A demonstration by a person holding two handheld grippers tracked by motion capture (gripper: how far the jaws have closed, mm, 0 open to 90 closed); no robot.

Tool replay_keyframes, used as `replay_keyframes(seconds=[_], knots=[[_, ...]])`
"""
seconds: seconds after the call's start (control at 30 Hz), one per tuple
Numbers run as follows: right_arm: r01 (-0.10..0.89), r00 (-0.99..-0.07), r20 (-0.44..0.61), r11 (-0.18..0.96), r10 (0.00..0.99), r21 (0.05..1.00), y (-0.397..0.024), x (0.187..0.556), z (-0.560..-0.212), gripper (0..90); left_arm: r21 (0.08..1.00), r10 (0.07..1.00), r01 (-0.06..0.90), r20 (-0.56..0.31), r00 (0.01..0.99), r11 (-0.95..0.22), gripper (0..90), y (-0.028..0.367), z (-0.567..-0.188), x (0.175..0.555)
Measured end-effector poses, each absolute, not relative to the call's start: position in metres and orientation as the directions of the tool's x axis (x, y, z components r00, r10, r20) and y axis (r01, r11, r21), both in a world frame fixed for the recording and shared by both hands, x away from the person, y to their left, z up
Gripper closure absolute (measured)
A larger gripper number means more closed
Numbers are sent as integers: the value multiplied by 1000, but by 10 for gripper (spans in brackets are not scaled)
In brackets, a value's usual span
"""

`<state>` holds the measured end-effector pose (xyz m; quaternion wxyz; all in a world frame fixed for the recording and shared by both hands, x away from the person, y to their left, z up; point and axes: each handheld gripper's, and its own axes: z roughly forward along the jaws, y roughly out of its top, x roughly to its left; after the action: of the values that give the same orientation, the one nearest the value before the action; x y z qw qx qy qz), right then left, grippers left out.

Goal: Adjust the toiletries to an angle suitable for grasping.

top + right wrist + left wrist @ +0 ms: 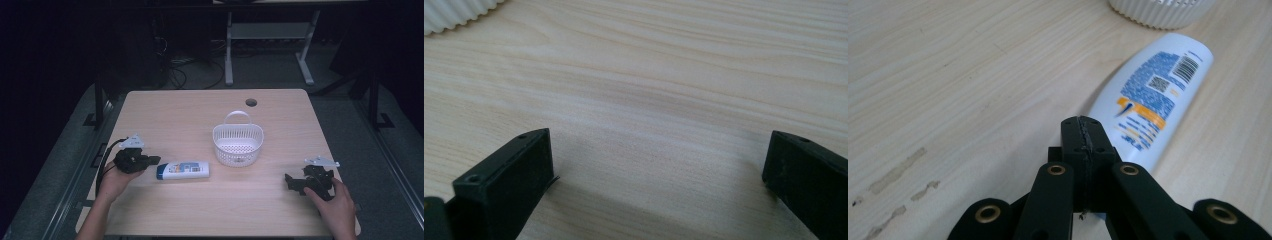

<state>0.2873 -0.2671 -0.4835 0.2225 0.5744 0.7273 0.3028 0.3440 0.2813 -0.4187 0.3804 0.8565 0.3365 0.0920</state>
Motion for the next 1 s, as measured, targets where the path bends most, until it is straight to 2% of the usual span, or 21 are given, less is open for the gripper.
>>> replay_keyframes(seconds=[0.43, 1.0], knots=[[701, -241, 24, 157, 970, 696, -267, 287, -484, 0, 686, 651, 510, -69, 756, -519, 900, 274, -436, 356], [701, -241, 24, 157, 970, 696, -267, 287, -484, 0, 676, 611, 517, -124, 782, -524, 900, 273, -443, 348]])
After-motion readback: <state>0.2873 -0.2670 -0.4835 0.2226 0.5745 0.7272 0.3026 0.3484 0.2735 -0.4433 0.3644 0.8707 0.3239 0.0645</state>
